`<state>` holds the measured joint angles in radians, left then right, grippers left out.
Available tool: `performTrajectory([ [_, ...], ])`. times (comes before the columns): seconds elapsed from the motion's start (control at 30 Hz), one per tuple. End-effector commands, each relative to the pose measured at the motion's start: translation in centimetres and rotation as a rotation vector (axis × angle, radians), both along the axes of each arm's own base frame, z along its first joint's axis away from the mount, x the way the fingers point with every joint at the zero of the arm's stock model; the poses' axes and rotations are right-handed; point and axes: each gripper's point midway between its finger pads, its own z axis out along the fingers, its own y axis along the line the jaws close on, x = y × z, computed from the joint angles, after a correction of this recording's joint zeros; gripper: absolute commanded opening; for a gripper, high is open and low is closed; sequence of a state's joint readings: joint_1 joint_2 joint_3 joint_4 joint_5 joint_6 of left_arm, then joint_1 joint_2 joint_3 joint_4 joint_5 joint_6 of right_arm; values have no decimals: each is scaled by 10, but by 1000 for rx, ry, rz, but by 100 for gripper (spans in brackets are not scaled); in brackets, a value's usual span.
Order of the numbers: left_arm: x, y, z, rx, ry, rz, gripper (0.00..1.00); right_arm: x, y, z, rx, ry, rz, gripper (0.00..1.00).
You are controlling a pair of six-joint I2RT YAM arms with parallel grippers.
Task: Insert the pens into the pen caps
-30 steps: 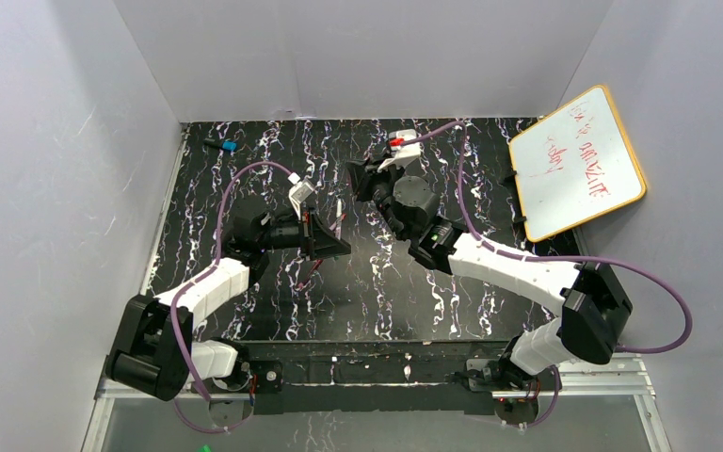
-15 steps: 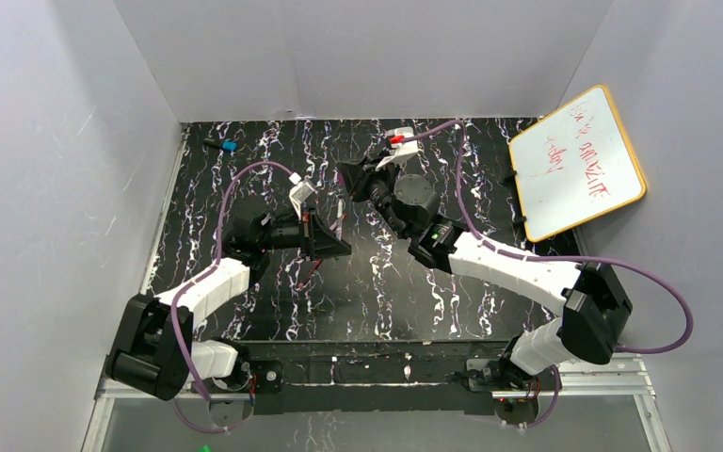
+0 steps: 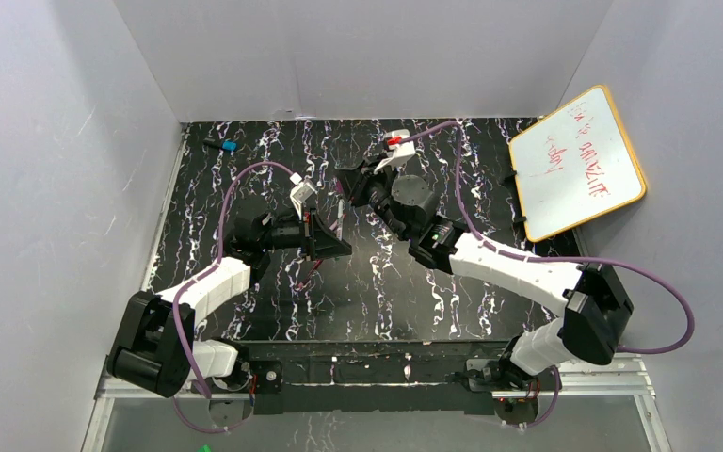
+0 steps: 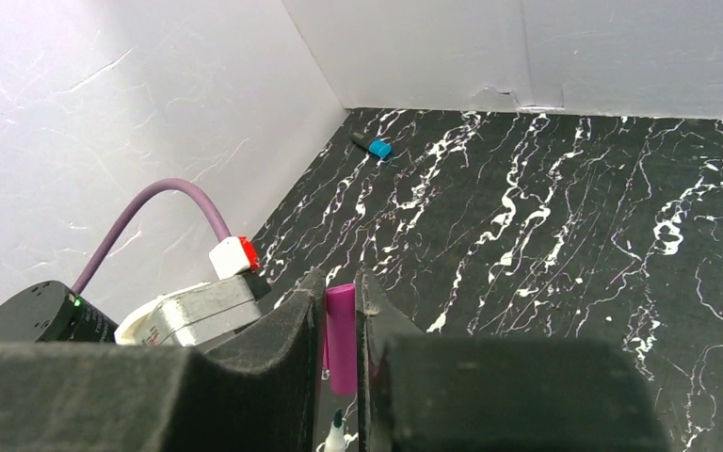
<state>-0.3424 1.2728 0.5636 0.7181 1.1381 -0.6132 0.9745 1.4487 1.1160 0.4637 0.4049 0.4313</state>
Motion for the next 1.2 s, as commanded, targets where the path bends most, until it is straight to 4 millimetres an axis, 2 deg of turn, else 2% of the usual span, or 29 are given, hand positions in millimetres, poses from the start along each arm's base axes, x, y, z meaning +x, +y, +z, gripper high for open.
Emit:
performTrajectory([
  [0.0, -3, -1, 6, -13, -39, -28, 0, -13, -6, 28, 63, -28, 20, 12],
  [0.37, -2, -1, 7, -13, -46, -26, 0, -24, -11, 21, 52, 2, 34, 12],
  [0.63, -4, -1, 7, -14, -44, -36, 0, -20, -7, 12, 40, 7, 25, 12],
  [0.9, -6, -1, 5, -13, -31, -49, 0, -15, -2, 22, 46, -30, 23, 13],
  [1.17, -6, -1, 5, -13, -29, -51, 0, -16, -2, 21, 49, -34, 30, 13],
])
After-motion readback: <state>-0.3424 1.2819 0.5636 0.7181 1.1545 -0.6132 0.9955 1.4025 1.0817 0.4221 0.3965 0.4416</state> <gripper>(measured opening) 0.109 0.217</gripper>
